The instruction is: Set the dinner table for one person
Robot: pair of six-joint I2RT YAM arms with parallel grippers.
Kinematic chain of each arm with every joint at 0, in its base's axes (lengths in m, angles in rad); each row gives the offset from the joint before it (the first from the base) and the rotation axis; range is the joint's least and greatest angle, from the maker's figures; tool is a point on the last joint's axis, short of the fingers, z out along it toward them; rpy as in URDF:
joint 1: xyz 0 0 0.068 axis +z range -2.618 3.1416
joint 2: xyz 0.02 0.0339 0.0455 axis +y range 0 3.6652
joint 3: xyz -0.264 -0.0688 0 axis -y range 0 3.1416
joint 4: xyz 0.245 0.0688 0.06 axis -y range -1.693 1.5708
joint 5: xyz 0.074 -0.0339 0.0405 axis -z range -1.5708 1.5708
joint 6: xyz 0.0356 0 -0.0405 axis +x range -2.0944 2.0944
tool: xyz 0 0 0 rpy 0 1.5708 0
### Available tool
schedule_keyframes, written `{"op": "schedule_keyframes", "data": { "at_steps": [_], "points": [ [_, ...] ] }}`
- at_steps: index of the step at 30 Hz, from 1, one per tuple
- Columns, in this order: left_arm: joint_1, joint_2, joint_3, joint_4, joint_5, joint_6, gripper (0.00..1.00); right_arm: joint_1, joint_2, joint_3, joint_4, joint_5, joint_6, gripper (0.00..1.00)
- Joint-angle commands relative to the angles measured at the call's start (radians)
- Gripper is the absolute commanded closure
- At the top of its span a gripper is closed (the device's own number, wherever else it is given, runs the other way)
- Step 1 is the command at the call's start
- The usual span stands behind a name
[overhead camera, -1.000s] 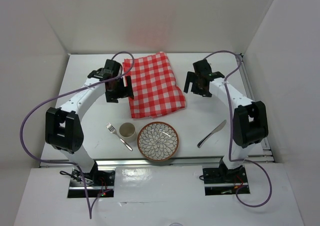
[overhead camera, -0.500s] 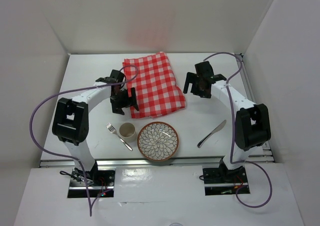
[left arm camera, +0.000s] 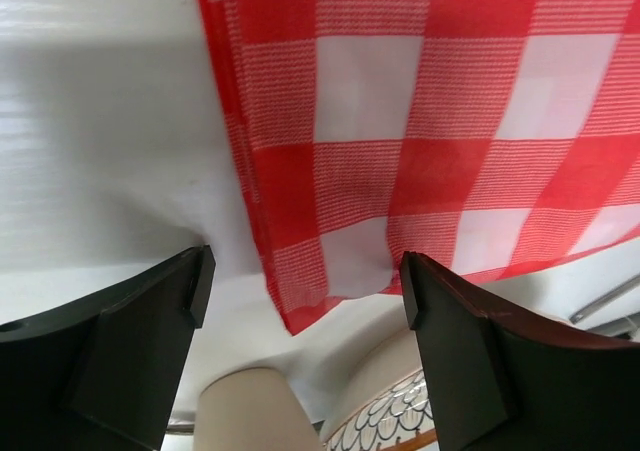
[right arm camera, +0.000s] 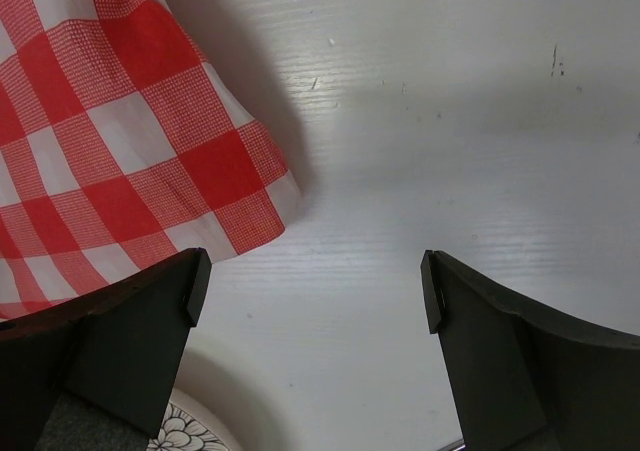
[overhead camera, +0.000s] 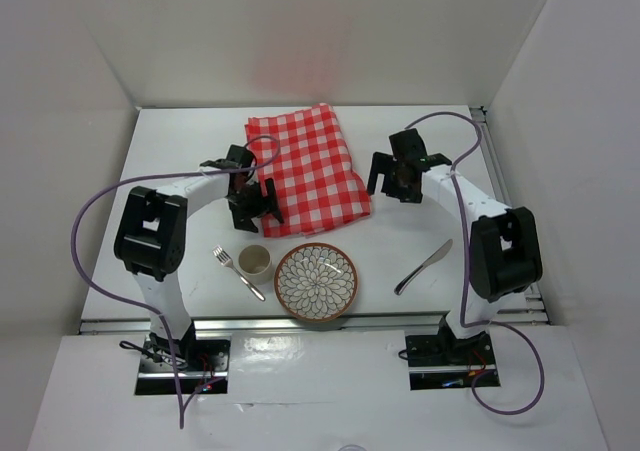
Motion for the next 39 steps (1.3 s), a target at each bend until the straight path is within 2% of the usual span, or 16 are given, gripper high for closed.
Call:
{"op": "schedule_keyframes", "data": {
  "at_steps": [1,4,8,9,13,14,15,22,28,30,33,36,39],
  "points": [
    [-0.004,0.019,-0.018,0.058,0.066,-0.031,0.08,-0.006,-0.063,-0.001,0.022,0.004,-0.006,0.00],
    [-0.004,0.019,-0.043,0.083,0.095,-0.040,0.10,-0.006,-0.063,-0.010,0.013,0.004,-0.006,0.00],
    [-0.004,0.019,-0.029,0.092,0.095,-0.040,0.29,-0.006,-0.063,-0.021,0.013,-0.005,-0.006,0.00],
    [-0.004,0.030,-0.020,0.092,0.095,-0.031,0.45,-0.006,-0.063,-0.021,0.013,-0.005,-0.006,0.00],
    [-0.004,0.030,0.050,0.038,0.061,-0.009,0.76,-0.006,-0.063,-0.032,0.013,-0.014,-0.006,0.00],
    [-0.004,0.030,0.099,0.003,0.039,0.004,0.90,-0.006,-0.072,-0.041,0.013,-0.014,-0.006,0.00],
    [-0.004,0.030,0.127,-0.015,0.028,0.005,0.99,-0.006,-0.072,-0.041,0.013,-0.025,-0.021,0.00],
    [0.007,-0.024,0.421,-0.144,0.006,0.046,1.00,-0.006,-0.139,-0.124,0.070,-0.109,-0.095,0.00],
    [0.007,0.045,0.725,-0.216,0.107,0.029,1.00,-0.006,-0.233,-0.276,0.258,-0.159,0.006,0.06],
    [0.007,0.059,0.779,-0.207,0.141,-0.011,1.00,-0.006,-0.221,-0.276,0.284,-0.273,-0.007,0.06],
    [0.007,0.068,0.801,-0.166,0.178,-0.040,1.00,0.027,-0.202,-0.319,0.411,-0.324,0.005,0.04],
    [-0.003,0.090,0.821,-0.166,0.201,-0.066,1.00,0.110,-0.163,-0.343,0.505,-0.277,0.026,0.00],
    [-0.003,0.090,0.830,-0.155,0.201,-0.066,1.00,0.130,-0.104,-0.343,0.573,-0.263,0.054,0.00]
  ]
}}
